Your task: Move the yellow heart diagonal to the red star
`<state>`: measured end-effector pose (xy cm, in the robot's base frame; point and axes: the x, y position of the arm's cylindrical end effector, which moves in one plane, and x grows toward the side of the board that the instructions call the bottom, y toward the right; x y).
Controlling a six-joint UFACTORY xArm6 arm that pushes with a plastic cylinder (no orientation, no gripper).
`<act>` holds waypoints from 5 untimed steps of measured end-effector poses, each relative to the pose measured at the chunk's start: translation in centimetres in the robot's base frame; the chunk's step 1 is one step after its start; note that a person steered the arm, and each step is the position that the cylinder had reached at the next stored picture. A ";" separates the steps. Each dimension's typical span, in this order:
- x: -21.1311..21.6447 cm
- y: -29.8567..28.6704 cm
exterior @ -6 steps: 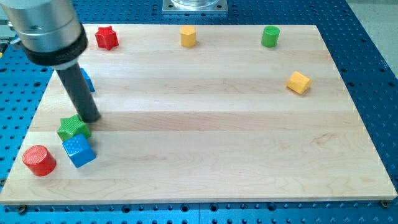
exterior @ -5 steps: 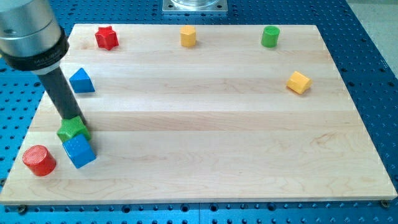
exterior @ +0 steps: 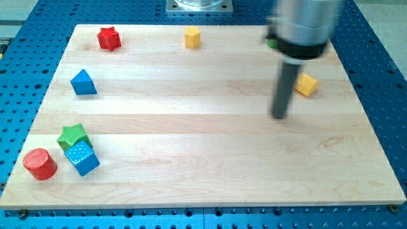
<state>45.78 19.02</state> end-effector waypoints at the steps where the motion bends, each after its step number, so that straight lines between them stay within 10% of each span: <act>1: -3.9 7.5; 3: -3.5 -16.9; 4: -5.2 -9.1; 5: -9.1 -17.4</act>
